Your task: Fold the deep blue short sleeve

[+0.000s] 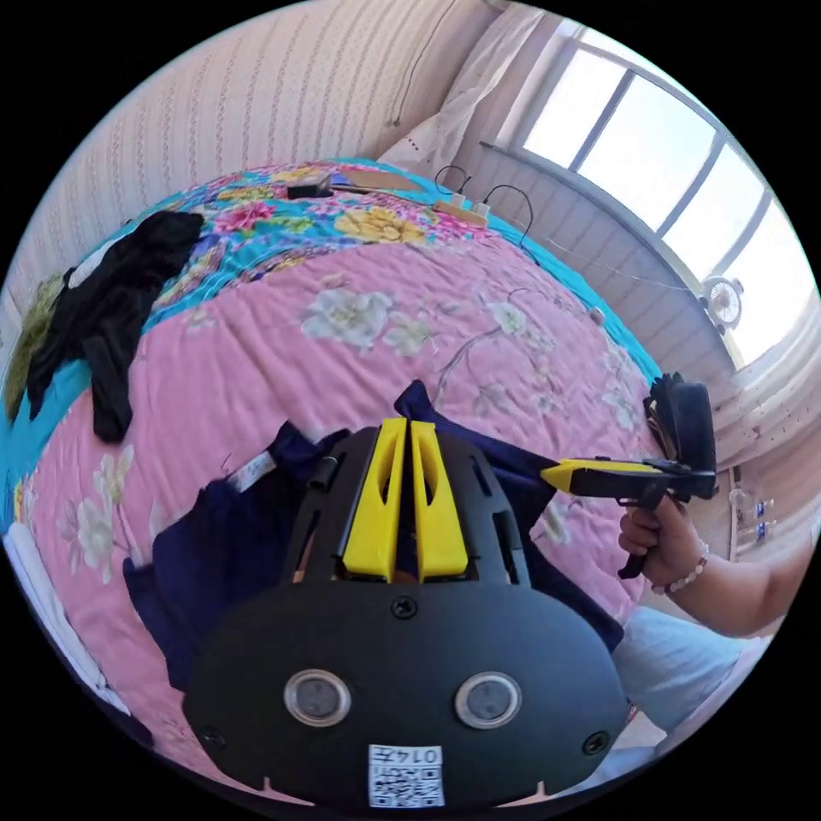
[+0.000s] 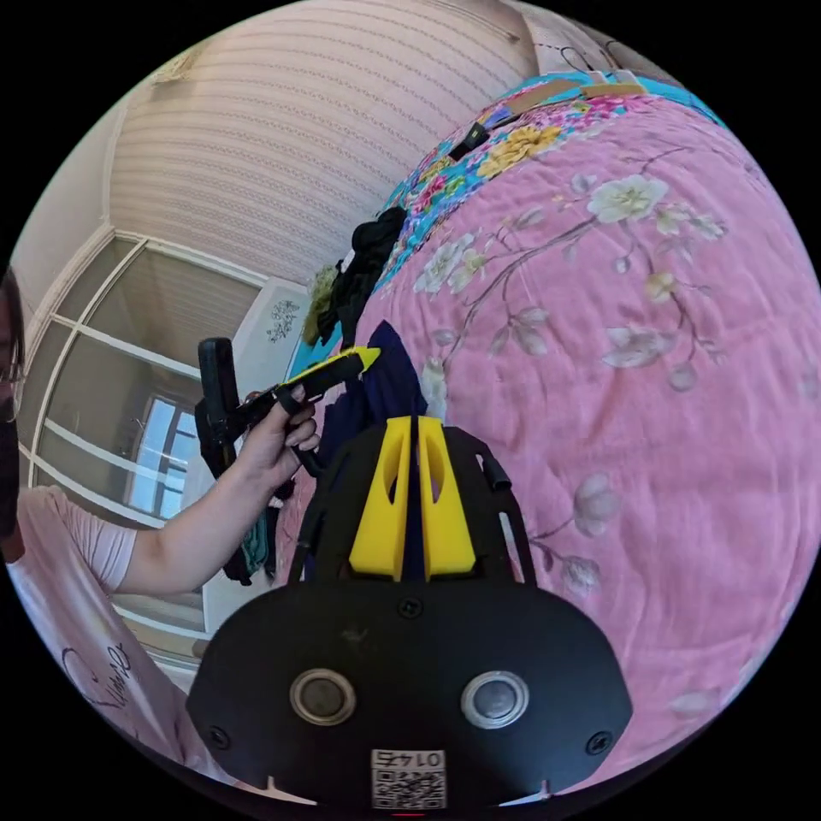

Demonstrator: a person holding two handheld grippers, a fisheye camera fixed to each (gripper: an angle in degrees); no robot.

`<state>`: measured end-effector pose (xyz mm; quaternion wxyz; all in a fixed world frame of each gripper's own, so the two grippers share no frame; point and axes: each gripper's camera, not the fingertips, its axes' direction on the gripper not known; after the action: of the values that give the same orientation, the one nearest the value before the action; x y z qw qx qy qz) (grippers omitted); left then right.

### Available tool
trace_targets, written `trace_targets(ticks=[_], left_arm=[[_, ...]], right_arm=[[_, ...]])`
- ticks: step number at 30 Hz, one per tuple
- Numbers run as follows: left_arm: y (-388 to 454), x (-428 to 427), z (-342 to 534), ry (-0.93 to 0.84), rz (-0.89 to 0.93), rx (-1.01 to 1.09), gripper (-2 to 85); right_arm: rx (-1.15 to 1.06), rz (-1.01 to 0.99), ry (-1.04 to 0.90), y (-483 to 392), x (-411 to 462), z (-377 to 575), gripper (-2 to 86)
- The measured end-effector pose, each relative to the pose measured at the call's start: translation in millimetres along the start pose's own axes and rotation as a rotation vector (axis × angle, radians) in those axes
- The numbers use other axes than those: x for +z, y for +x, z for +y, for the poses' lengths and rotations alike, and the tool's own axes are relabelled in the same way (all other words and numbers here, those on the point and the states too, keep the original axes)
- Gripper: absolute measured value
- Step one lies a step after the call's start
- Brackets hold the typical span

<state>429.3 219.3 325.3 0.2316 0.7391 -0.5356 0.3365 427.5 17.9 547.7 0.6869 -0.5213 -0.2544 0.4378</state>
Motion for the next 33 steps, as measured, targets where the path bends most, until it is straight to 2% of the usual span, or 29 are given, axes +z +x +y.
trace_targets(ticks=[4,6,10,13,16,19,23,27,29,33], left_arm=[[22,38,-48,-0.035,0.092,0.095,-1.0],[38,71,-68,-0.119,0.142,0.154,-0.9],[62,111,-69,-0.248,0.069,0.279,-0.3],[58,115,-59,-0.232,0.025,0.287,3.2],[30,97,-53,-0.219,0.163,0.193,7.3],[-9,45,-25,-0.083,0.228,0.099,7.5],[-66,-42,67,0.059,0.068,-0.029,6.2],[-126,-110,199,0.055,-0.214,-0.305,5.1],[-148,-128,254,0.040,-0.287,-0.436,5.0],[-185,-147,342,0.071,-0.250,-0.635,4.9]], right_arm=[[0.071,0.040,0.115,7,-19,3,0.6],[0.125,0.085,0.162,13,-19,5,0.6],[0.209,0.143,0.143,26,7,5,0.6],[0.253,0.181,0.103,32,35,0,0.6],[0.260,0.184,0.101,27,55,-5,0.6],[0.234,0.193,0.087,16,74,-7,0.8],[0.200,0.261,0.037,6,98,-4,1.1],[0.080,0.368,-0.019,-28,127,-8,1.3],[-0.025,0.369,-0.068,-55,153,-17,1.4],[-0.294,0.235,-0.294,-132,257,-42,2.1]])
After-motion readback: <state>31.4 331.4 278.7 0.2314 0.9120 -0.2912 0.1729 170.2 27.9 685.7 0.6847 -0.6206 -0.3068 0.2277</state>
